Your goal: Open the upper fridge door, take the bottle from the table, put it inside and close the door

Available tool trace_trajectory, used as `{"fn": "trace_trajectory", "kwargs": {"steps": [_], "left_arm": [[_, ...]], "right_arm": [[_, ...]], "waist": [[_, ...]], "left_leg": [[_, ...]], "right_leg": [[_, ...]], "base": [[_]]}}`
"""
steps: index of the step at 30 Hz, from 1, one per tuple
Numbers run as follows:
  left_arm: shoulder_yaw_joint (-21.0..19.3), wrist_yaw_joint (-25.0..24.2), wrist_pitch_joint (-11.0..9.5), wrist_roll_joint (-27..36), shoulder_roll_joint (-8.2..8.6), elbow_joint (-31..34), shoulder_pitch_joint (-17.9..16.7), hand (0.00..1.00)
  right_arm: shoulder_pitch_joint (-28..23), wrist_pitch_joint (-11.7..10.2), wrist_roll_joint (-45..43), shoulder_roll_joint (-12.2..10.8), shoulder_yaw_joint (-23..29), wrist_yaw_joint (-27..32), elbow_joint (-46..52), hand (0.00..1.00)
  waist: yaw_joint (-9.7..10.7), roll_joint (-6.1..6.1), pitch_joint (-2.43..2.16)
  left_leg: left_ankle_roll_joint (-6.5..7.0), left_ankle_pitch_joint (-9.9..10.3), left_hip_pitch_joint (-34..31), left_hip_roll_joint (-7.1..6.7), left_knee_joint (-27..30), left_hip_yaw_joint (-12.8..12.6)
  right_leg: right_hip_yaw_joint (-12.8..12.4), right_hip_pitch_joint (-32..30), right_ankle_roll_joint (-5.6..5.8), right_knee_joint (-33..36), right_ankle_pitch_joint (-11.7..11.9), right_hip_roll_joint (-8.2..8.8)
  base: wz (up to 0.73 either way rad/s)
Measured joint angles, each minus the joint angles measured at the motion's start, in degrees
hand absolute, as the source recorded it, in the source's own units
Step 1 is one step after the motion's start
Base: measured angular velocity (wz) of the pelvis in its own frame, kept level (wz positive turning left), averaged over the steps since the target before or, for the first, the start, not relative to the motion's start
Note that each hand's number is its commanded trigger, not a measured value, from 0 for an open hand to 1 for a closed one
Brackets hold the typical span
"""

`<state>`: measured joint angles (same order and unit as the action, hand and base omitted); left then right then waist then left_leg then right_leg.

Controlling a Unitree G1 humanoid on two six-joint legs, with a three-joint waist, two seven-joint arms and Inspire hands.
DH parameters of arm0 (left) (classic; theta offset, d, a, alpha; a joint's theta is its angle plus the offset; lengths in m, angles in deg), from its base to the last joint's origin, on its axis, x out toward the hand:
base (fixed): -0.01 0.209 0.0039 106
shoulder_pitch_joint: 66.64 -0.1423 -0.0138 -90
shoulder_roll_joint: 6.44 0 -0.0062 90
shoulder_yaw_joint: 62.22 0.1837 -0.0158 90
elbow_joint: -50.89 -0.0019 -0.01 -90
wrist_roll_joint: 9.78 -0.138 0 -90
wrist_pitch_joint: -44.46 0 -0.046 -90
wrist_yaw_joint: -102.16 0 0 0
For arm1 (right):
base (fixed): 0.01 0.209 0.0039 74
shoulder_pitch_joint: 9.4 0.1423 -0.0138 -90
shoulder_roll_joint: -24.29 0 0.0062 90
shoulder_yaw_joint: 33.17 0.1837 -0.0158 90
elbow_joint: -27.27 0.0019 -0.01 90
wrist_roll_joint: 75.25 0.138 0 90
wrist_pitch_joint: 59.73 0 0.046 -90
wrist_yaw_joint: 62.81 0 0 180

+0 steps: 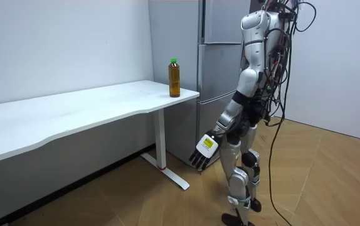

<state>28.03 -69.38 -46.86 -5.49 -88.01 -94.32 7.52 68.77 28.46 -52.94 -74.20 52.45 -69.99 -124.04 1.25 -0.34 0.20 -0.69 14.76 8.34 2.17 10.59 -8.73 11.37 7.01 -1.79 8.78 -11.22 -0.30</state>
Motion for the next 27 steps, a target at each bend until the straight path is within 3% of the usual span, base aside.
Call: {"fn": "trace_trajectory", "kwargs": {"steps": [6,20,24,27], "left_arm": [[0.0,0.0,0.0,0.0,0.01,0.0,0.0,0.00],[-0.8,-0.1,0.1,3.3,0.03,-0.8,-0.9,0.00],[-4.2,0.0,0.1,9.2,0.00,-0.6,-1.5,0.00],[-6.4,0.5,0.6,14.0,-0.13,3.5,-2.8,0.00]], "right_arm": [[0.3,-0.1,0.0,0.0,-0.1,0.0,0.0,0.00],[-0.1,0.1,0.5,-0.1,0.3,-0.1,-0.5,0.00],[-0.4,0.2,0.9,-0.1,2.1,-0.5,-0.5,0.00],[-1.9,0.7,1.3,0.0,3.7,-0.5,1.9,0.00]], "waist": [[0.0,-0.20,0.14],[-0.1,0.04,-0.14],[-0.3,0.43,-0.09],[-0.5,1.20,-0.04]], "left_leg": [[0.00,0.0,-0.1,-0.08,0.0,0.0],[0.00,0.0,0.4,0.00,0.0,-0.1],[0.00,0.0,1.2,0.04,-0.1,-0.1],[0.02,0.0,1.2,0.08,-0.3,0.1]], "right_leg": [[-0.1,-0.1,0.01,-0.1,0.0,0.04],[0.1,0.5,0.01,-0.1,0.0,-0.02],[0.2,1.0,0.01,0.0,0.0,-0.02],[0.3,1.2,0.02,-0.1,0.0,0.05]], "base": [[0.00],[0.00],[0.00],[0.03]]}}
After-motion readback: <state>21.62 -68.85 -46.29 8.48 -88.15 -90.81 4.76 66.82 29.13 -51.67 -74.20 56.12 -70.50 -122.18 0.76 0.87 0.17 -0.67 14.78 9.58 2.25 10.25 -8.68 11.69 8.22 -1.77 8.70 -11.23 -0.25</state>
